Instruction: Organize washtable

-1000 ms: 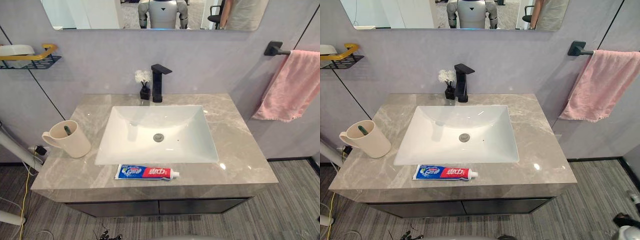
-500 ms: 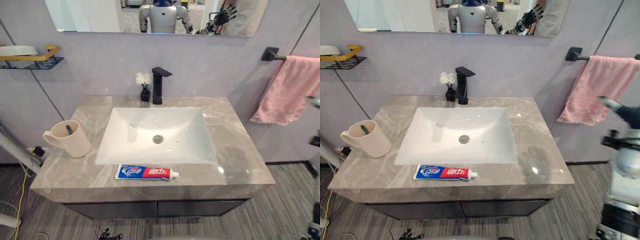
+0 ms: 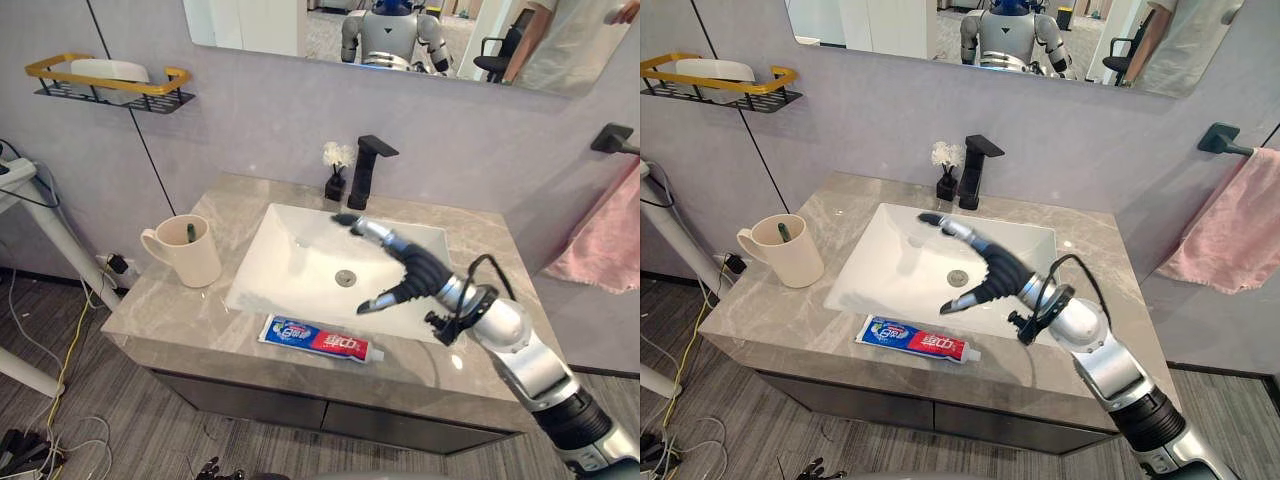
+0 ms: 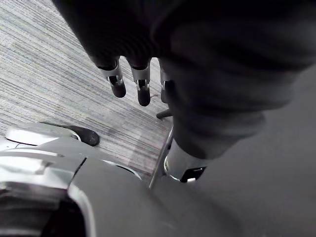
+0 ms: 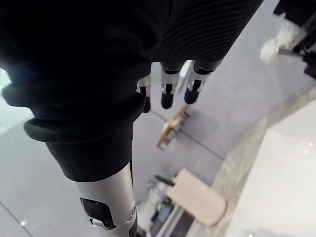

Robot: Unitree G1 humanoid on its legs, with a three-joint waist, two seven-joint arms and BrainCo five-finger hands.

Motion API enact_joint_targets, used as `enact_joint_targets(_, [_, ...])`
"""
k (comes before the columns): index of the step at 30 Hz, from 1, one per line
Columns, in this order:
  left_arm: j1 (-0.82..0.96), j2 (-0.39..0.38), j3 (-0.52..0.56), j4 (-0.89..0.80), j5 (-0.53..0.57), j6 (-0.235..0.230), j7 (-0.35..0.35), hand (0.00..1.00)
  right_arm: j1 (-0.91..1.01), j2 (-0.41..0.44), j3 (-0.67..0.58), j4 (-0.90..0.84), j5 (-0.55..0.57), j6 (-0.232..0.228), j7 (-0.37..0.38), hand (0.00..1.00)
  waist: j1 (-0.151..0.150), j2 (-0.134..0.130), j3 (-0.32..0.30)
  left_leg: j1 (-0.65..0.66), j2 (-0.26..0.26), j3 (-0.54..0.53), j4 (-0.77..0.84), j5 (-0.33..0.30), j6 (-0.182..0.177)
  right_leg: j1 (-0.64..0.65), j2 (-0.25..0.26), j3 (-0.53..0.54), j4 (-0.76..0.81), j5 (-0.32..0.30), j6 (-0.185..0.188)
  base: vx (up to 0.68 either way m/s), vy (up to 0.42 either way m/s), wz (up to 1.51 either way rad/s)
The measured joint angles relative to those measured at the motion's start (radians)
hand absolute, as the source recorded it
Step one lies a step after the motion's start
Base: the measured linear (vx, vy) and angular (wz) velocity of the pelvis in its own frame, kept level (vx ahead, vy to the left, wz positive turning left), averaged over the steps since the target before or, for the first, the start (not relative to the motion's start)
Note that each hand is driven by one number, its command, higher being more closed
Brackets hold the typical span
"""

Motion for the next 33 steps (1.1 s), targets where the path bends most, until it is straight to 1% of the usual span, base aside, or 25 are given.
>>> enact_joint_targets(2, [-0.002,0.008,-0.023,0.0,0.0,0.0,0.0,0.0,0.0,0.0,0.042,0.0,-0.009,0.001,0.016,0.0,0.0,-0.001,0.0,0.0,0.001,-0.001,0.0,0.0,0.0,0.0,0.001,0.0,0.0,0.0,0.0,-0.04,-0.02,0.0])
enact_joint_targets(7, [-0.023,0.017,-0.05,0.022,0.0,0.001,0.0,0.0,0.0,0.0,0.11,0.001,-0.088,0.002,0.029,0.0,0.001,-0.001,0.0,0.0,0.001,0.0,0.002,0.0,0.0,0.001,0.001,0.001,0.001,0.0,0.0,-0.03,-0.011,0.0])
enact_joint_targets(9, [-0.032,0.025,-0.074,0.031,-0.001,0.001,0.0,0.0,0.0,0.0,0.152,0.004,-0.164,0.01,0.03,0.0,0.001,-0.001,0.0,0.0,0.001,0.001,0.002,0.0,0.0,0.0,0.001,0.002,0.001,0.0,0.0,0.0,0.0,0.0])
enact_joint_targets(10, [-0.034,0.026,-0.074,0.032,-0.001,0.002,0.0,0.0,0.0,0.0,0.162,0.005,-0.179,0.015,0.03,0.0,0.001,-0.001,0.0,0.0,0.001,0.001,0.002,0.0,0.0,0.0,0.001,0.003,0.001,0.0,0.0,0.0,0.0,0.0])
enact_joint_targets(12, [-0.04,0.031,-0.093,0.039,-0.003,0.002,0.001,0.0,0.002,0.004,0.182,0.013,-0.273,0.019,0.026,0.0,0.0,-0.001,0.0,0.0,0.0,0.002,0.002,0.0,0.0,0.0,0.001,0.004,0.001,0.0,0.0,0.0,0.0,0.0])
enact_joint_targets(13, [-0.04,0.032,-0.096,0.039,-0.003,0.002,0.001,0.0,0.002,0.004,0.186,0.017,-0.291,0.019,0.024,0.0,0.0,-0.001,0.0,0.0,0.0,0.003,0.002,0.0,0.0,0.0,0.001,0.004,0.001,0.0,0.0,0.0,0.0,0.0])
enact_joint_targets(15, [-0.04,0.035,-0.107,0.039,-0.015,0.003,0.002,0.0,0.015,0.014,0.192,0.043,-0.391,0.019,0.007,0.0,0.0,-0.001,0.0,0.001,0.001,0.003,0.002,0.0,0.0,0.0,0.001,0.005,0.001,0.0,0.0,-0.02,-0.007,0.0])
enact_joint_targets(16, [-0.041,0.036,-0.113,0.04,-0.021,0.006,0.002,0.0,0.034,0.035,0.191,0.066,-0.461,0.021,-0.007,0.0,0.0,0.0,0.001,0.001,0.001,0.003,0.003,0.0,0.0,0.0,0.002,0.005,0.001,0.001,-0.001,-0.03,-0.013,0.0])
enact_joint_targets(20, [-0.044,0.037,-0.121,0.042,-0.022,0.014,0.004,0.0,0.104,0.088,0.191,0.094,-0.568,0.022,-0.015,0.0,0.0,0.004,0.003,0.001,0.002,0.004,0.005,0.0,0.0,0.0,0.002,0.005,0.001,0.001,-0.001,-0.01,-0.004,0.0])
enact_joint_targets(22, [-0.045,0.039,-0.133,0.05,-0.022,0.018,0.004,0.0,0.144,0.122,0.191,0.097,-0.64,0.022,-0.02,0.0,-0.003,0.008,0.006,0.0,0.002,0.004,0.007,0.0,0.0,0.0,0.002,0.005,0.001,0.001,-0.001,0.0,0.0,0.0])
enact_joint_targets(25, [-0.045,0.04,-0.138,0.052,-0.024,0.02,0.006,0.0,0.165,0.164,0.186,0.127,-0.696,0.024,-0.056,0.0,-0.003,0.011,0.008,-0.001,0.004,0.004,0.012,-0.001,0.0,0.001,0.003,0.005,0.001,0.003,-0.003,0.0,0.0,0.0])
enact_joint_targets(28, [-0.045,0.04,-0.139,0.053,-0.041,0.022,0.006,0.0,0.174,0.193,0.168,0.136,-0.723,0.04,-0.06,0.0,-0.002,0.016,0.012,-0.004,0.004,0.003,0.016,-0.001,-0.001,0.001,0.003,0.004,0.001,0.004,-0.003,0.0,0.0,0.0])
enact_joint_targets(30, [-0.045,0.04,-0.139,0.052,-0.043,0.022,0.006,0.0,0.18,0.227,0.141,0.14,-0.751,0.046,-0.083,0.0,-0.002,0.018,0.014,-0.005,0.005,0.002,0.018,-0.001,-0.001,0.001,0.004,0.003,0.001,0.005,-0.003,0.0,0.0,0.0])
enact_joint_targets(31, [-0.045,0.04,-0.139,0.052,-0.044,0.022,0.006,0.0,0.183,0.235,0.133,0.14,-0.752,0.046,-0.087,0.0,-0.002,0.02,0.015,-0.005,0.005,0.002,0.018,-0.001,-0.001,0.001,0.004,0.003,0.001,0.005,-0.002,0.0,0.0,0.0])
enact_joint_targets(33, [-0.045,0.04,-0.139,0.052,-0.044,0.022,0.006,0.0,0.196,0.257,0.108,0.141,-0.758,0.062,-0.098,0.0,-0.003,0.018,0.019,-0.005,0.005,0.001,0.019,-0.001,-0.001,0.001,0.004,0.003,0.001,0.005,-0.002,0.0,0.0,0.0])
